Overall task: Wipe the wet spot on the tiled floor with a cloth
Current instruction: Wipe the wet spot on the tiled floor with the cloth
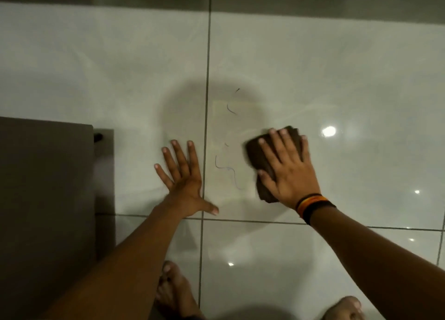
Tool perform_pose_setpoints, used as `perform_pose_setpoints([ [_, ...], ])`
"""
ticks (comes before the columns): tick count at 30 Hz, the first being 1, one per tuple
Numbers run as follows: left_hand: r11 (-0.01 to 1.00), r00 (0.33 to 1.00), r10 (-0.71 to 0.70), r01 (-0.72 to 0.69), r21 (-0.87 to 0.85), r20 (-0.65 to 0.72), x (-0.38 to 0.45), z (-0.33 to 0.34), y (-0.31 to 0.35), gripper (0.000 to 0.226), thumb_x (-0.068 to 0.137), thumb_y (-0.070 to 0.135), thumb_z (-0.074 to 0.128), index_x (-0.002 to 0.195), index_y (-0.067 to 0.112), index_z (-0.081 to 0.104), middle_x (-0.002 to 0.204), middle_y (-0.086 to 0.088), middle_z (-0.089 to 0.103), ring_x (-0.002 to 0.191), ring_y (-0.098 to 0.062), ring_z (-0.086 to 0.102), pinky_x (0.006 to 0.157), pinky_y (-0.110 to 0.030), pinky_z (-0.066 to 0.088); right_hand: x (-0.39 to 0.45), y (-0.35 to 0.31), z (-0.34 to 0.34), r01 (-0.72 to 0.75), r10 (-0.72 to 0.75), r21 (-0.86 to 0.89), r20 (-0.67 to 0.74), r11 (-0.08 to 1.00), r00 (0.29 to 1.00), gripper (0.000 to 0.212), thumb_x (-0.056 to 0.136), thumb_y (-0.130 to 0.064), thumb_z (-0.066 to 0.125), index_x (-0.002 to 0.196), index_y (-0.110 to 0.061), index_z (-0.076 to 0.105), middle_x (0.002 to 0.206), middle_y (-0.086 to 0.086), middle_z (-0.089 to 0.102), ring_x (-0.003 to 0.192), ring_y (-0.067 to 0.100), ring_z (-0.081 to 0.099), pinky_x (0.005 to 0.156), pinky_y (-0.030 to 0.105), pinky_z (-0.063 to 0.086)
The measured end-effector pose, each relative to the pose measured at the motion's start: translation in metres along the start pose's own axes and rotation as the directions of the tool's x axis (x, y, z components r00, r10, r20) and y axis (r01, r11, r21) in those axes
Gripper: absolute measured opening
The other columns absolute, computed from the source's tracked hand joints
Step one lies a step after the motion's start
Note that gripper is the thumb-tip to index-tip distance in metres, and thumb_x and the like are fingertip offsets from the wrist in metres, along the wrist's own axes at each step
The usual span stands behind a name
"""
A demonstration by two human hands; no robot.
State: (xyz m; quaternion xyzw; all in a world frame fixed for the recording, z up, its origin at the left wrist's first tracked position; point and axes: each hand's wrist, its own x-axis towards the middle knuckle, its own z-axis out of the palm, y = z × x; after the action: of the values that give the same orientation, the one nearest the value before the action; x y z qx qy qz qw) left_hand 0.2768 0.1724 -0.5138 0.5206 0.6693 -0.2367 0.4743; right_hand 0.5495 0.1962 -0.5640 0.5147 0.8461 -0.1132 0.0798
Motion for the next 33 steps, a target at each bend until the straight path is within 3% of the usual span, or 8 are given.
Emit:
perform_pose_setpoints([
  [4,1.0,1.0,0.009,-0.009,0.012,-0.024,0.007,0.007,-0.004,0.185,0.042,0.07,0.094,0.145,0.016,-0.051,0.144,-0.023,-0.063,0.135,-0.05,-0.055,0.11,-0.076,-0.026,0.069,0.005,-0.015,-0.461,0.468,0.094,-0.067,0.882,0.881,0.075,0.106,-0.053,0.031,0.172,-0.019,0.018,0.18,0.015,0.013,0.167,0.038,0.011,0.13,0.072,0.011],
  [6,1.0,0.999,0.0,0.001,0.03,-0.043,0.011,0.009,-0.005,0.186,0.04,0.071,0.093,0.144,0.018,-0.052,0.146,-0.024,-0.061,0.137,-0.05,-0.053,0.111,-0.077,-0.023,0.122,-0.007,-0.027,-0.542,0.558,0.157,-0.092,0.826,0.824,0.077,0.105,-0.054,0.03,0.172,-0.018,0.018,0.18,0.015,0.013,0.167,0.039,0.01,0.129,0.075,0.011],
  [11,0.998,0.998,-0.021,0.025,0.064,-0.065,0.013,0.007,-0.002,0.185,0.042,0.072,0.092,0.14,0.019,-0.056,0.148,-0.024,-0.06,0.138,-0.051,-0.051,0.114,-0.076,-0.02,0.142,-0.048,-0.027,-0.186,0.19,0.05,-0.091,0.981,0.978,0.075,0.106,-0.053,0.035,0.171,-0.018,0.023,0.179,0.013,0.019,0.166,0.038,0.016,0.13,0.073,0.013],
  [15,1.0,0.999,-0.013,0.014,0.021,-0.047,0.007,0.005,-0.002,0.186,0.04,0.07,0.093,0.144,0.019,-0.051,0.146,-0.023,-0.061,0.137,-0.049,-0.054,0.113,-0.075,-0.023,0.048,-0.025,-0.017,0.093,-0.092,-0.012,0.027,0.996,0.995,0.073,0.106,-0.051,0.045,0.17,-0.022,0.027,0.179,0.009,0.024,0.166,0.034,0.019,0.129,0.072,0.018],
  [19,0.999,0.999,-0.017,0.018,0.04,-0.037,0.009,0.006,-0.004,0.187,0.038,0.073,0.092,0.144,0.018,-0.052,0.144,-0.023,-0.063,0.137,-0.05,-0.053,0.111,-0.074,-0.026,0.064,0.018,-0.026,-0.149,0.149,0.008,-0.004,0.989,0.989,0.072,0.106,-0.053,0.034,0.171,-0.022,0.025,0.179,0.01,0.021,0.166,0.035,0.017,0.13,0.071,0.014],
  [23,0.998,0.998,-0.029,0.031,0.049,-0.051,0.011,0.006,-0.003,0.187,0.038,0.072,0.093,0.145,0.018,-0.051,0.149,-0.024,-0.058,0.14,-0.051,-0.049,0.114,-0.076,-0.02,0.142,-0.02,-0.038,-0.41,0.415,0.088,-0.053,0.908,0.908,0.075,0.106,-0.055,0.029,0.172,-0.019,0.018,0.18,0.012,0.013,0.167,0.037,0.011,0.13,0.072,0.01],
  [29,0.999,0.994,0.034,-0.032,0.023,-0.106,-0.002,0.005,-0.008,0.185,0.037,0.073,0.092,0.151,0.019,-0.044,0.154,-0.017,-0.056,0.142,-0.043,-0.051,0.114,-0.073,-0.024,0.043,-0.04,-0.016,0.146,-0.143,-0.034,0.071,0.989,0.987,0.073,0.107,-0.053,0.041,0.171,-0.024,0.022,0.18,0.009,0.018,0.167,0.034,0.014,0.13,0.072,0.014],
  [33,0.994,0.987,-0.105,0.105,-0.003,-0.124,-0.011,0.002,-0.021,0.192,0.026,0.086,0.084,0.15,0.015,-0.044,0.158,-0.018,-0.051,0.147,-0.04,-0.046,0.112,-0.077,-0.023,-0.02,0.02,-0.004,-0.13,0.131,-0.013,0.054,0.991,0.99,0.073,0.105,-0.055,0.035,0.171,-0.023,0.023,0.18,0.011,0.019,0.166,0.035,0.014,0.129,0.073,0.017],
])
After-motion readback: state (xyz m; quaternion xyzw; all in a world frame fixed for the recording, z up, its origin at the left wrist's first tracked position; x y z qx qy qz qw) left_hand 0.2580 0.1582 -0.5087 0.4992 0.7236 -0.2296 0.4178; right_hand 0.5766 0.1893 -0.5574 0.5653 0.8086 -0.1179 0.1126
